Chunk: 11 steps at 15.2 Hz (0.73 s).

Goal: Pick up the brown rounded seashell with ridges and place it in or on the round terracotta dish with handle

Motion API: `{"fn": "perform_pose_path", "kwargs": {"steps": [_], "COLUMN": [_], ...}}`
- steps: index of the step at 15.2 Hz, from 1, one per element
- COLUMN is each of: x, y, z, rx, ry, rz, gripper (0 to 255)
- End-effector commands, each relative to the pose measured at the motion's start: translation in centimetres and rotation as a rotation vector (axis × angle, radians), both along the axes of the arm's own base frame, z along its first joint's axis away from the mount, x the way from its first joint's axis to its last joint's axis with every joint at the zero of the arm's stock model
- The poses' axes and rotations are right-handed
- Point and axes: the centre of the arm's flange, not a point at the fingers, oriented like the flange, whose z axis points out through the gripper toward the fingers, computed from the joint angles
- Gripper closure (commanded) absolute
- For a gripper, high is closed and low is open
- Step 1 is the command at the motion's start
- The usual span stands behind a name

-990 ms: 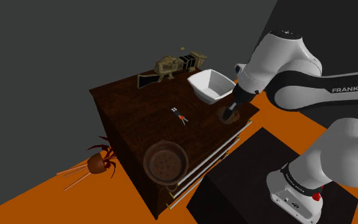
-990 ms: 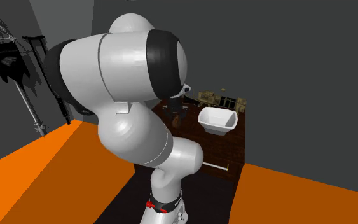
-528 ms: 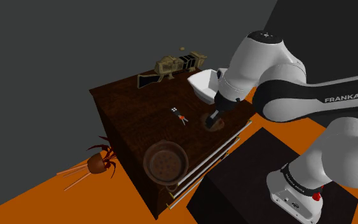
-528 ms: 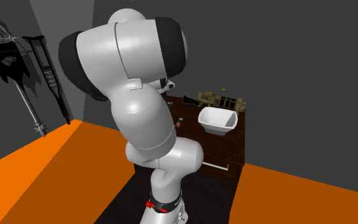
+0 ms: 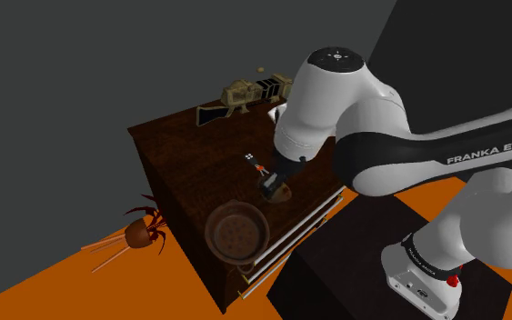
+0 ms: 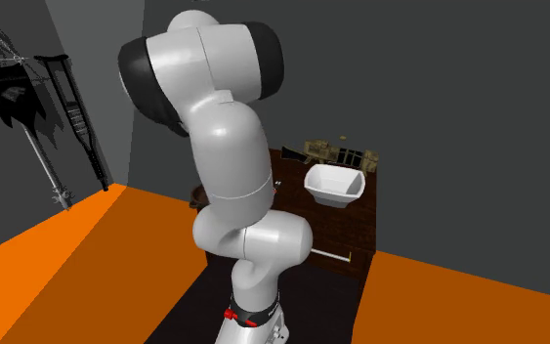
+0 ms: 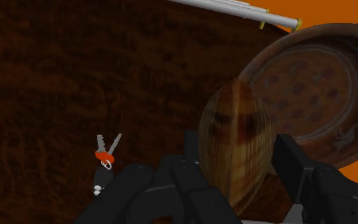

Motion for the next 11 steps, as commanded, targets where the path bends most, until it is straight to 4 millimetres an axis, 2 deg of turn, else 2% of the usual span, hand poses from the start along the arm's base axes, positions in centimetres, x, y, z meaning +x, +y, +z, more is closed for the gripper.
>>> {"fn": "perform_pose_path", "kwargs": {"steps": [1,6,11], "x": [0.2,0.7,0.7], "y": [2.7,9.6,9.6], "z": [0.0,0.2,-2.4], "rx": [0.001,0.001,0.001], "ry": [0.000,0.000,0.000], "rz": [-0.002,-0.002,-0.002], "gripper": [255,255,255]}}
